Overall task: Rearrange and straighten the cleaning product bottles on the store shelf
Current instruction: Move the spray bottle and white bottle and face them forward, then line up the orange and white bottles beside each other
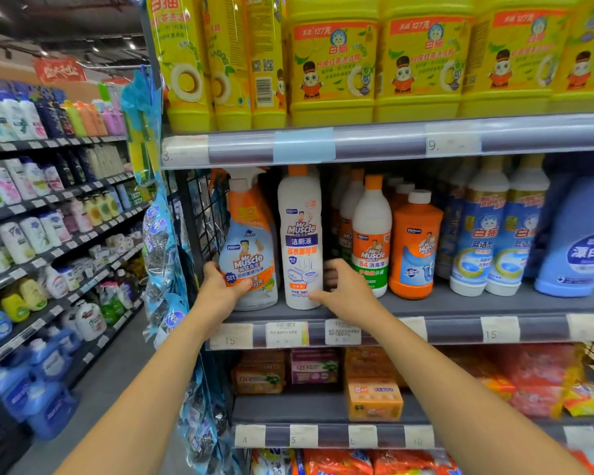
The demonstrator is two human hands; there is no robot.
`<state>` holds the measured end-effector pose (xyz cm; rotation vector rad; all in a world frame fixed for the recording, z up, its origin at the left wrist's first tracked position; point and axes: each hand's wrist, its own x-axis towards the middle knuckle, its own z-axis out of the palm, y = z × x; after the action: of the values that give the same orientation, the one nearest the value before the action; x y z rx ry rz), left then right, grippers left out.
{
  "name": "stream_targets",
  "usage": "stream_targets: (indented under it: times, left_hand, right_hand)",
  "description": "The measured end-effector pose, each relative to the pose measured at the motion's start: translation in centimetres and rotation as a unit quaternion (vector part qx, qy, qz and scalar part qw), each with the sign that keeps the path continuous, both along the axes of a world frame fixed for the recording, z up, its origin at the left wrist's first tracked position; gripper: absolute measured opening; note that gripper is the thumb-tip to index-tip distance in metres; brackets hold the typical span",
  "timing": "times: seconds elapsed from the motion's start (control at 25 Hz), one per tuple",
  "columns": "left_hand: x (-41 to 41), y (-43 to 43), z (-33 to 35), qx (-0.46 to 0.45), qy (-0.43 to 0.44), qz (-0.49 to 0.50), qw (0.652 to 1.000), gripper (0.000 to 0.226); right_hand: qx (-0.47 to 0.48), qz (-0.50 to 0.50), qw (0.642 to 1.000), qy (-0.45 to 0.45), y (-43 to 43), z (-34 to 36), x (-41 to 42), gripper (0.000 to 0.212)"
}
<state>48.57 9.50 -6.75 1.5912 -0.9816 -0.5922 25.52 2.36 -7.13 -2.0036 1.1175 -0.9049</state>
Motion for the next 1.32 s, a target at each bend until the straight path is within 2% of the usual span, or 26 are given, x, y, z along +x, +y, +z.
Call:
stream_targets:
  times: [0.12, 0.2, 0.24, 0.32, 0.4, 0.48, 0.56, 0.64, 0.76, 0.88, 1.32]
  left_hand:
    - [-2.9, 1.7, -0.3, -0.020, -0.034, 0.132, 0.991, 0.067]
    - [-7.0, 3.3, -1.4, -0.105, -0.080, 0.234, 0.963, 0.057]
    - [-9.5, 4.0, -1.7, -0.165, -0.115, 0.239, 0.950, 0.052]
    - [-14.3, 4.1, -2.1, -0.270, -0.207, 0.169, 0.925, 0.041]
    - [-17.9, 2.5, -1.5, -0.294, -0.283, 0.060, 0.911, 0.031]
    - [-20.6, -0.4, -0.2, -0.229, -0.273, -0.018, 0.934, 0.038]
    - [-22.1, -3.4, 0.8, -0.118, -0.197, -0.042, 0.972, 0.060]
    - [-22.5, -6.0, 1.1, -0.037, -0.146, -0.041, 0.988, 0.077]
    - [-21.8, -8.0, 0.4, 0.039, -0.158, -0.025, 0.986, 0.079]
    - [-21.4, -8.4, -0.6, 0.055, -0.170, -0.002, 0.984, 0.074]
    - [-21.8, -7.4, -0.8, 0.042, -0.179, 0.037, 0.982, 0.068]
  right_hand:
    - [-0.030, -0.032, 0.998, -0.052, 0.8, -0.3, -4.1, 0.055]
    - [-0.077, -0.078, 0.988, -0.107, 0.9, -0.4, -7.8, 0.040]
    - [-0.108, -0.115, 0.978, -0.134, 0.7, -0.4, -9.6, 0.034]
    - [-0.148, -0.187, 0.956, -0.173, -0.1, -0.4, -12.5, 0.031]
    - [-0.132, -0.214, 0.954, -0.160, -1.2, -0.3, -14.0, 0.043]
    - [-0.081, -0.207, 0.968, -0.118, -2.4, -0.4, -14.2, 0.066]
    - [-0.032, -0.177, 0.980, -0.084, -3.3, -0.5, -14.0, 0.080]
    - [-0.014, -0.170, 0.985, -0.038, -4.1, -0.8, -13.9, 0.081]
    - [-0.008, -0.186, 0.982, 0.025, -4.9, -0.9, -13.8, 0.079]
    - [-0.022, -0.203, 0.977, 0.056, -5.0, -1.3, -13.8, 0.075]
    - [-0.051, -0.213, 0.975, 0.046, -4.7, -1.9, -13.7, 0.073]
